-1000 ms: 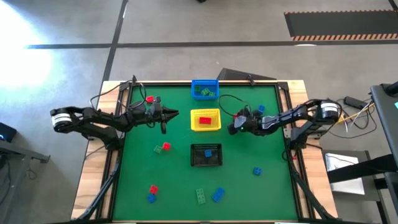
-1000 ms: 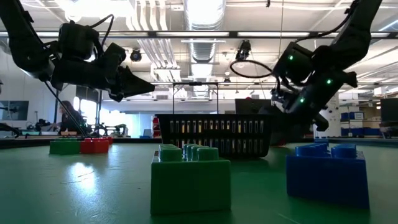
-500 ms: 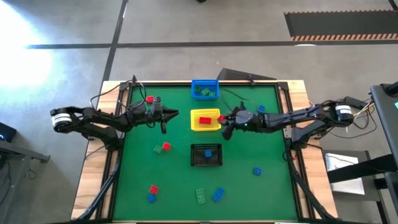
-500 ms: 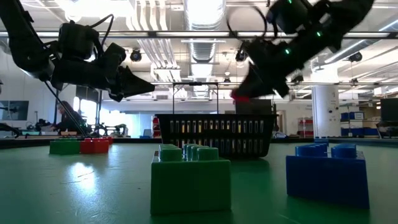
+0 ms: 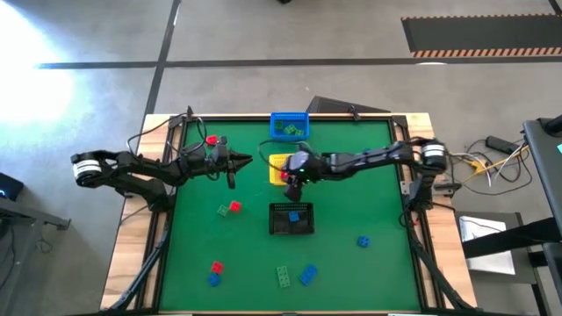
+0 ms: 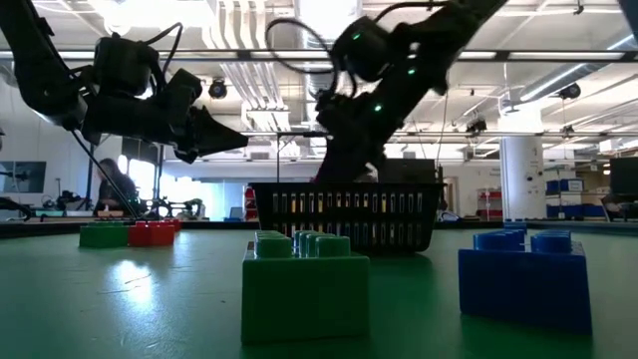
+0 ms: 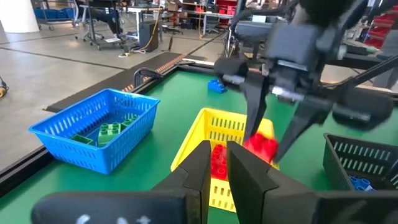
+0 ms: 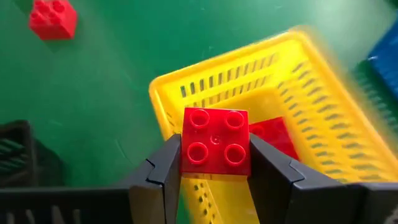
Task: Sort & place blocks by color
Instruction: Put the red game piece into the yellow bin
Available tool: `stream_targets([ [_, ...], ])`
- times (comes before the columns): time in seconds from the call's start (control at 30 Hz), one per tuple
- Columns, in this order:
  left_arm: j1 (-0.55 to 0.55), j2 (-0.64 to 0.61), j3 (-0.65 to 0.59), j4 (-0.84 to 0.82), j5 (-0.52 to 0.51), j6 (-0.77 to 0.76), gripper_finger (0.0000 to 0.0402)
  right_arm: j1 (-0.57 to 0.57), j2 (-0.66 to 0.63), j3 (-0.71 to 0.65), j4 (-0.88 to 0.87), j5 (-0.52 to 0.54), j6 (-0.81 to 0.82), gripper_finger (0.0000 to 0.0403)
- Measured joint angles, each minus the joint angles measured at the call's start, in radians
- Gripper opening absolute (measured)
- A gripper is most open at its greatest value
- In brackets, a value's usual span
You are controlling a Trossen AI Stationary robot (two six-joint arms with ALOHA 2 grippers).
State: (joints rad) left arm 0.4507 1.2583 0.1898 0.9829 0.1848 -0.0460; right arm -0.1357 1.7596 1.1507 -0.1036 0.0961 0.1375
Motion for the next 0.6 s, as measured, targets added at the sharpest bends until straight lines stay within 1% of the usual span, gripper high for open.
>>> stream_targets([
  [0.13,0.000,0.000,0.000,-0.006,0.000,0.000,0.0033,-0.009,0.079,0.094,-0.068,0.003,-0.022,0.0131],
  [0.23,0.000,0.000,0.000,-0.006,0.000,0.000,0.0033,-0.011,0.104,0.139,-0.111,0.010,-0.031,0.0135],
  [0.37,0.001,0.000,0.000,-0.006,0.001,0.000,0.0033,-0.008,0.095,0.158,-0.139,0.008,-0.045,0.0147],
  [0.53,0.001,0.000,0.000,-0.006,0.001,0.000,0.0033,-0.029,0.049,0.160,-0.164,0.010,-0.062,0.0132],
  [0.6,0.001,0.000,0.000,-0.006,0.001,0.000,0.0033,-0.049,0.039,0.160,-0.181,0.016,-0.078,0.0132],
])
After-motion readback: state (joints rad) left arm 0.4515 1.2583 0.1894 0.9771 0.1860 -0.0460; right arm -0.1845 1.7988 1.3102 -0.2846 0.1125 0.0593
